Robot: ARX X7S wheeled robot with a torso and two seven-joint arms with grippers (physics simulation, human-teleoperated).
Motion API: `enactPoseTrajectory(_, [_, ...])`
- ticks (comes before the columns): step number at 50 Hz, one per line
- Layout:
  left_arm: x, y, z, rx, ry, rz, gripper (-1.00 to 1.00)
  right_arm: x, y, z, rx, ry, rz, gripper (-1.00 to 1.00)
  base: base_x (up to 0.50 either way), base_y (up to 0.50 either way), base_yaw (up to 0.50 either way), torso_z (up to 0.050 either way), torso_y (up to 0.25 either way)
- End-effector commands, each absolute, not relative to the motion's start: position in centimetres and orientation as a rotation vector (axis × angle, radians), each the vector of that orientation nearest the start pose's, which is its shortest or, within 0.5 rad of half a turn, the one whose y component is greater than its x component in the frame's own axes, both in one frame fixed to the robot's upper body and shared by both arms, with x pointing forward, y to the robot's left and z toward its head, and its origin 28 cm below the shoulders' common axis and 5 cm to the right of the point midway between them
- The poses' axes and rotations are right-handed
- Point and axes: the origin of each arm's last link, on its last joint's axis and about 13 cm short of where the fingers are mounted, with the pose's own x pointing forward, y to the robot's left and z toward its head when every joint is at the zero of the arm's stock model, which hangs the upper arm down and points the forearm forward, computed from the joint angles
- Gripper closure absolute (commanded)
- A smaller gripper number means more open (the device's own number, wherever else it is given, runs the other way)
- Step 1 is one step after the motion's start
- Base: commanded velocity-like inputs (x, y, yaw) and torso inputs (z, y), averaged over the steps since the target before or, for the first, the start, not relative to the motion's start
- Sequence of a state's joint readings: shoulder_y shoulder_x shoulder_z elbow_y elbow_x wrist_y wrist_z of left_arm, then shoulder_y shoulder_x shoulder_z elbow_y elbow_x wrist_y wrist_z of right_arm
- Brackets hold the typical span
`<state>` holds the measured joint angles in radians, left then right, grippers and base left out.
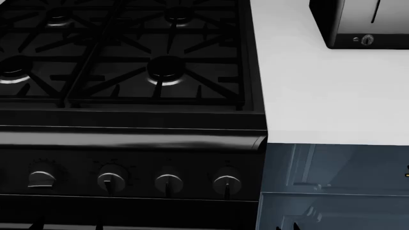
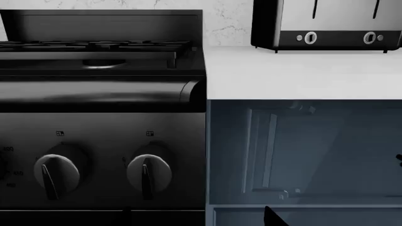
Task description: Press the start button on the microwave
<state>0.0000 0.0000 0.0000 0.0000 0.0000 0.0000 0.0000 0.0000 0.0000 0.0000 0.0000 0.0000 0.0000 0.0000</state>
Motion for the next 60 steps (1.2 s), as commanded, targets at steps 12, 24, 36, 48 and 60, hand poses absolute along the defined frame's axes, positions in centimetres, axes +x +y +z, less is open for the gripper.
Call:
enactPoseTrajectory(12, [20.7,20.5,1.2,0.001,-0.006,-0.004,-1.0,20.9,-9.6,1.2,-0.008,0.0,-0.005,-1.0,0.0,0.0,0.0,0.0,0.0])
enactPoseTrajectory(24, [20.4,20.4,1.5,0.018,-0.012,-0.012,-1.0,20.7,-9.5,1.2,-0.013,0.001,-0.007,-1.0,0.0,0.0,0.0,0.0,0.0])
enactPoseTrajectory(36, [19.8,20.2,6.7,0.08,-0.066,-0.008,-1.0,20.4,-9.1,6.6,-0.027,-0.112,-0.021,-1.0,0.0,0.0,0.0,0.0,0.0])
enactPoseTrajectory(48, [22.6,20.5,13.2,0.05,-0.123,-0.045,-1.0,22.0,-9.7,13.9,-0.073,-0.19,-0.007,-1.0,0.0,0.0,0.0,0.0,0.0])
enactPoseTrajectory(60, [27.3,20.5,19.9,0.023,-0.105,-0.029,-1.0,25.4,-10.5,22.2,-0.065,-0.204,0.071,-1.0,0.24,0.0,0.0,0.0,0.0])
